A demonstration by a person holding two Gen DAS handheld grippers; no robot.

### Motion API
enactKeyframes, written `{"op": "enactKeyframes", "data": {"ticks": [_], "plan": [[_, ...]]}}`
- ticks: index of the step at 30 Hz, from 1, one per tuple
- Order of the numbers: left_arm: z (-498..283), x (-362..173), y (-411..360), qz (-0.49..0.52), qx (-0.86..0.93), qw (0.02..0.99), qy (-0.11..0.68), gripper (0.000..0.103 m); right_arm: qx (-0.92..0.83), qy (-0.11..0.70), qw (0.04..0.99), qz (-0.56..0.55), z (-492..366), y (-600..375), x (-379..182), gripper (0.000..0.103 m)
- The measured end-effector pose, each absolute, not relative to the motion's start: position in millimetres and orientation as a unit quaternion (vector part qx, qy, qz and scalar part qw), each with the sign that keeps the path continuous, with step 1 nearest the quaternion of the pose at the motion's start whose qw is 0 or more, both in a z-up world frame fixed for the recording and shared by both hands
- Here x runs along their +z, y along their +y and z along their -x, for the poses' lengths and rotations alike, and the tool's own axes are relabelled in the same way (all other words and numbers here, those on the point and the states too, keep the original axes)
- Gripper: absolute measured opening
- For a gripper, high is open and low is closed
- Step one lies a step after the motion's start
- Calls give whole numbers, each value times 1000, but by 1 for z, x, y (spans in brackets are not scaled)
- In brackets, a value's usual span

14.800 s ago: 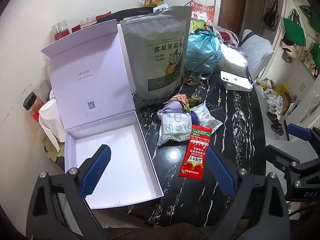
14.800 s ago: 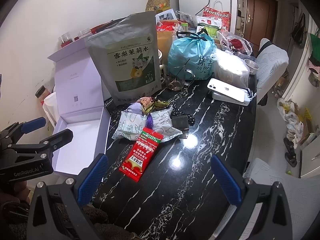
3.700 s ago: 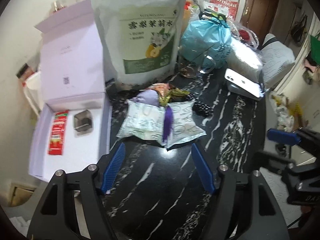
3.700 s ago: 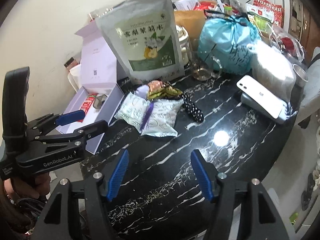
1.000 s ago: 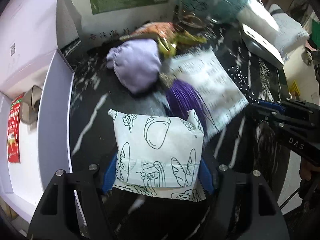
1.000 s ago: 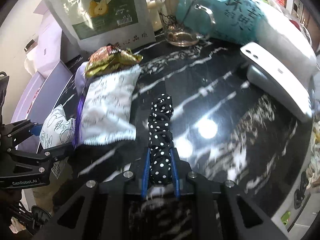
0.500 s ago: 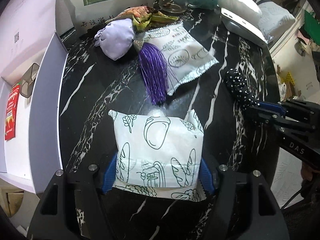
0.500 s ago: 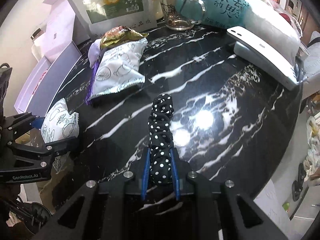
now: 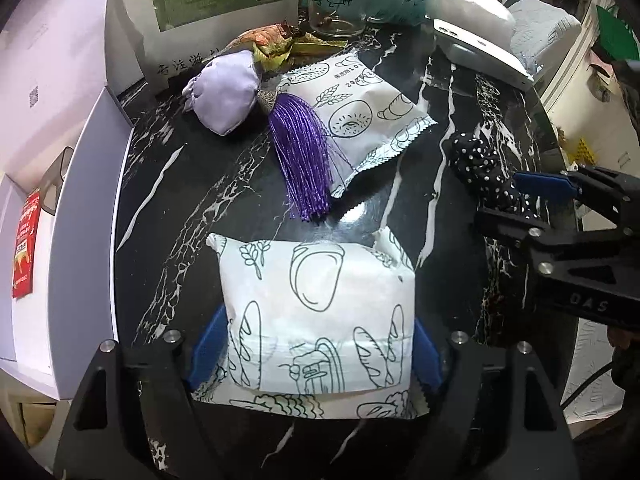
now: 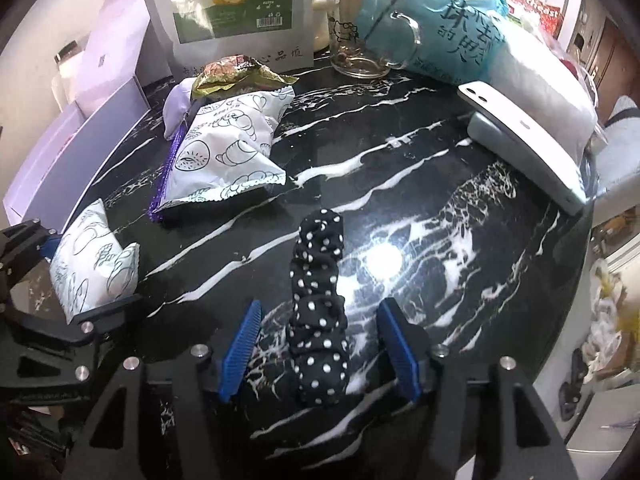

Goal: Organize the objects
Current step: 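Lift and carry the white pouch and polka-dot item toward the open box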

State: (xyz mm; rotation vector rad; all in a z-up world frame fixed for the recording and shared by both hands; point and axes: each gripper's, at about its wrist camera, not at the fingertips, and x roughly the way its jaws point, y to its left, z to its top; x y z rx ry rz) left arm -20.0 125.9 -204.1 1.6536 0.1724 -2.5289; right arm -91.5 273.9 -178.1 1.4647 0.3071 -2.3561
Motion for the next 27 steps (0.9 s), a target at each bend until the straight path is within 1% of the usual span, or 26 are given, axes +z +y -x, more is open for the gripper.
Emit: {"op": "enactKeyframes", "data": {"ticks": [2, 3, 4, 5, 6, 7, 10, 12, 16, 18, 27], "plan": [[19, -202, 126, -550, -833, 43, 52, 70, -831, 109, 177, -516, 91, 273, -179, 62], [19, -202, 126, -551, -832, 37, 52, 70, -830, 106, 185, -515, 90, 273, -178, 60], [17, -201, 125, -551, -832, 35, 53, 69, -831, 104, 189, -513, 90, 273, -178, 56], [21, -202, 128, -551, -832, 35, 52, 67, -832, 104, 193, -510, 89, 272, -177, 45], [22, -202, 129, -552, -832, 35, 52, 67, -833, 105, 195, -508, 88, 271, -177, 29], [22, -202, 129, -552, -832, 34, 53, 66, -832, 107, 197, -508, 89, 270, -176, 18], [23, -199, 130, -558, -827, 12, 58, 64, -828, 85, 202, -516, 92, 273, -176, 16], [24, -197, 131, -558, -827, 16, 63, 63, -824, 73, 204, -523, 93, 274, -176, 16], [24, -190, 134, -560, -827, 30, 37, 63, -814, 77, 206, -537, 92, 274, -173, 16], [24, -183, 132, -557, -829, 32, 43, 63, -812, 74, 211, -540, 92, 274, -170, 16], [14, -133, 135, -538, -840, 54, 34, 63, -819, 74, 226, -522, 82, 272, -126, 16]]}}
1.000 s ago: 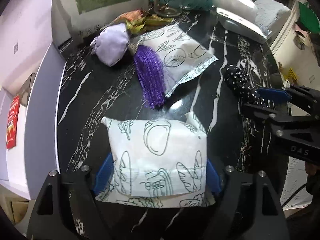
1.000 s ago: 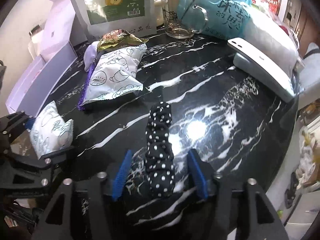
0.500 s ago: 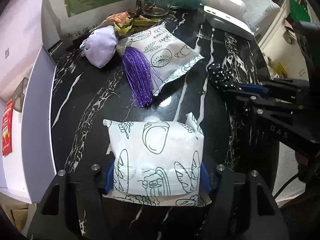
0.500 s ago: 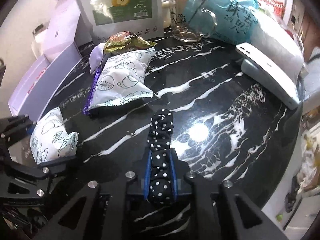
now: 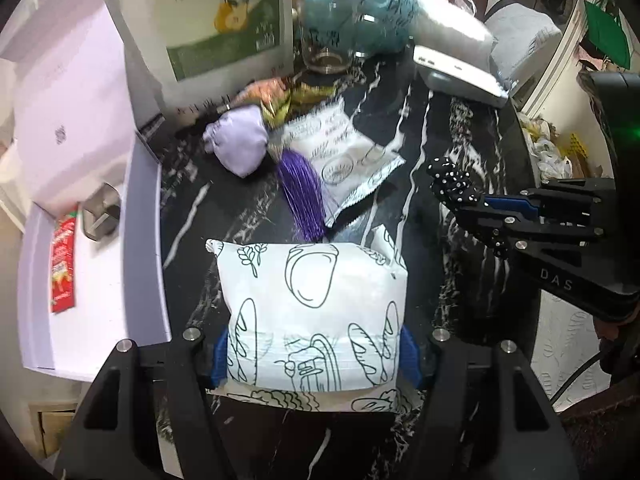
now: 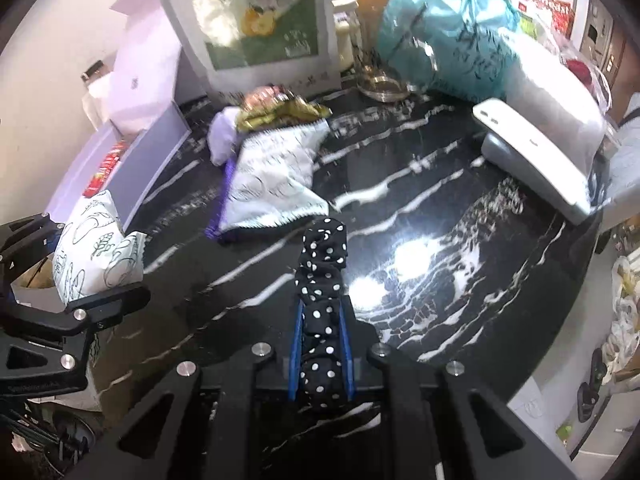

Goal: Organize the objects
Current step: 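Lift and carry the white pouch and polka-dot item toward the open box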

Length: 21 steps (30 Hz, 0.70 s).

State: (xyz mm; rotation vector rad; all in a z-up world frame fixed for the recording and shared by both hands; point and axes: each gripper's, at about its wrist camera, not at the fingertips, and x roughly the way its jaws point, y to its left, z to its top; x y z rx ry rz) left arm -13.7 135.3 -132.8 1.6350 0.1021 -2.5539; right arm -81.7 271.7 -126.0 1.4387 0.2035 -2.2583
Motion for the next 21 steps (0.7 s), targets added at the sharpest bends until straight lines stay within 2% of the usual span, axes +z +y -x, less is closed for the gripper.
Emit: {"op": "enactKeyframes", "data": {"ticks": [12, 21], "plan": [[-8, -71, 129, -506, -859, 54, 47, 63, -837, 81, 218, -495, 61, 260, -58, 16], [-25, -33, 93, -489, -870, 58, 41, 63, -846, 85, 221, -478, 47, 218, -22, 15]]}}
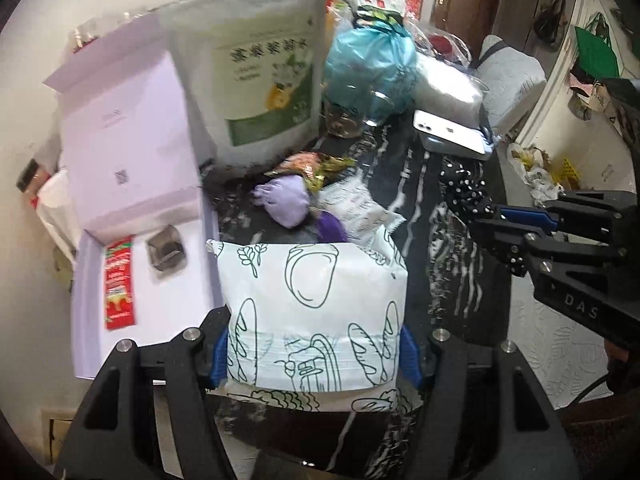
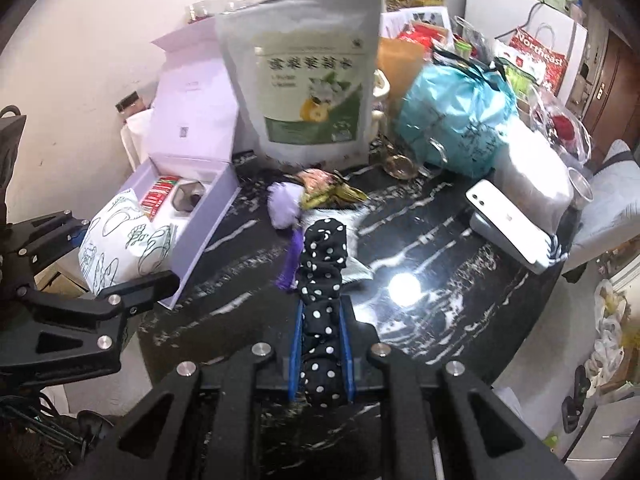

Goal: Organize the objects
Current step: 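Lift and carry the white pouch and polka-dot item toward the open box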

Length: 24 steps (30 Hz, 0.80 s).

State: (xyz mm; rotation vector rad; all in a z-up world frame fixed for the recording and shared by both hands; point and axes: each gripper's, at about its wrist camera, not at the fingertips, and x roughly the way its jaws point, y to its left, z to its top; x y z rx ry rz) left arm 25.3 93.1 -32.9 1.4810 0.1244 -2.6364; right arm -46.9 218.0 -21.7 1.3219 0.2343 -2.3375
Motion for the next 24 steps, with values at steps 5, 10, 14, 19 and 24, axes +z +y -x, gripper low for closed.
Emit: {"op": "enactKeyframes", "data": {"ticks": [5, 10, 14, 19, 24], "plan": [[-41, -22, 65, -483, -871, 76, 46, 63, -842, 100, 241, -472, 40, 184, -15, 16], [-61, -17, 33, -478, -870, 107, 51, 63, -833, 109, 267, -471, 37, 151, -15, 16], [-79, -17, 8, -481, -865, 129, 60, 63, -824, 115, 291, -472, 35, 125, -16, 16], [-98, -21, -22, -486, -858, 152, 71, 63, -811, 122, 318, -477, 36, 93, -22, 15], [-113, -31, -52, -493, -850, 168, 82, 63, -798, 126, 335, -485, 40, 65, -33, 15]]}}
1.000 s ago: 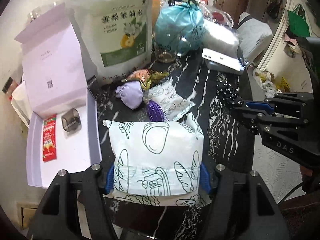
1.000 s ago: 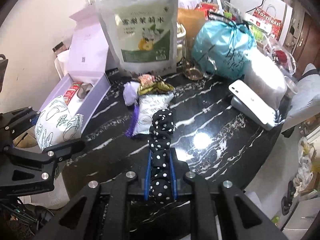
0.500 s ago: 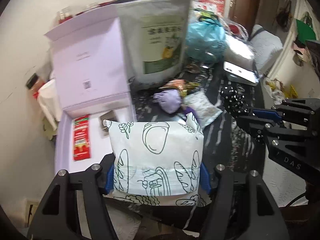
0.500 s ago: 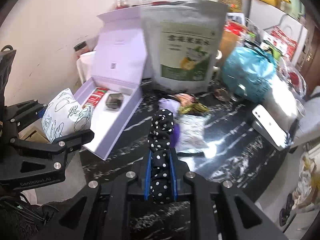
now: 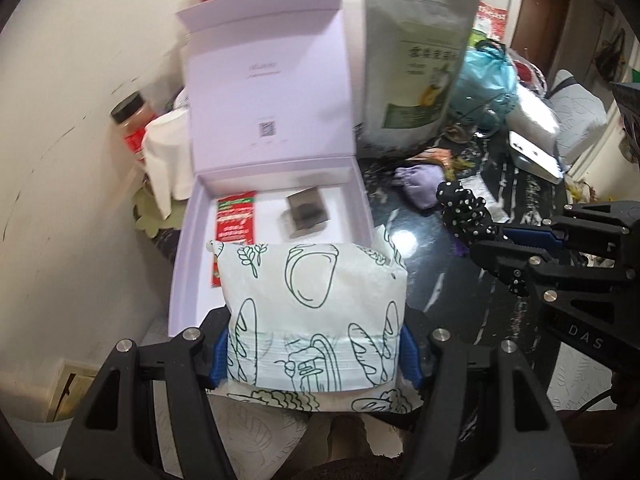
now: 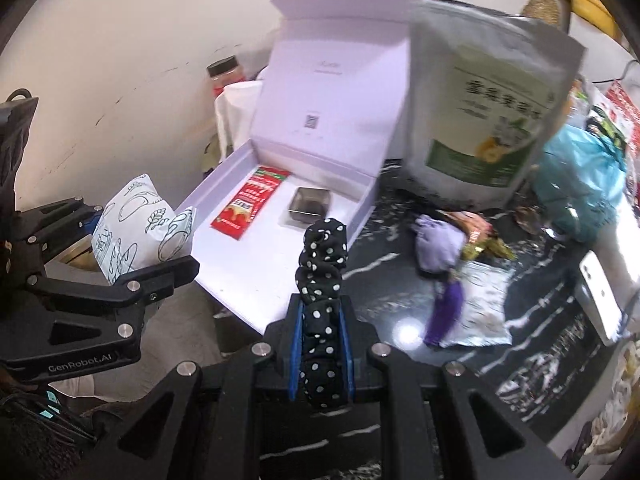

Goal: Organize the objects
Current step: 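Lift and carry the white pouch and polka-dot item toward the open box, then lower the white pouch and polka-dot item into the box with both grippers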

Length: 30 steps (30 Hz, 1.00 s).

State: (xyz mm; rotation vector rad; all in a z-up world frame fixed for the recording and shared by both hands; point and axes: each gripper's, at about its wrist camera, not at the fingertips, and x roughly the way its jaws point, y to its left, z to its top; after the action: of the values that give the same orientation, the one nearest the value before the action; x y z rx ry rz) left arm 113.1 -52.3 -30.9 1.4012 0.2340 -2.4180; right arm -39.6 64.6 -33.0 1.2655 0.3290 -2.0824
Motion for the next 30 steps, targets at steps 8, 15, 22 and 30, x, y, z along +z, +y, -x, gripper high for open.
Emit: {"op": "enactKeyframes", "data": {"ticks": [8, 15, 22, 30], "plan": [[-119, -56, -99, -507, -838, 177, 98, 63, -779, 135, 351, -502, 44, 20, -58, 15], [-109, -79, -133, -517, -832, 174, 105, 63, -771, 134, 353, -513, 59, -9, -73, 15], [-91, -99, -164, -526, -826, 170, 111, 63, -764, 135, 354, -522, 82, -33, -85, 15], [-66, -118, -193, -535, -820, 170, 110, 63, -757, 135, 355, -531, 110, -55, -97, 15]]}}
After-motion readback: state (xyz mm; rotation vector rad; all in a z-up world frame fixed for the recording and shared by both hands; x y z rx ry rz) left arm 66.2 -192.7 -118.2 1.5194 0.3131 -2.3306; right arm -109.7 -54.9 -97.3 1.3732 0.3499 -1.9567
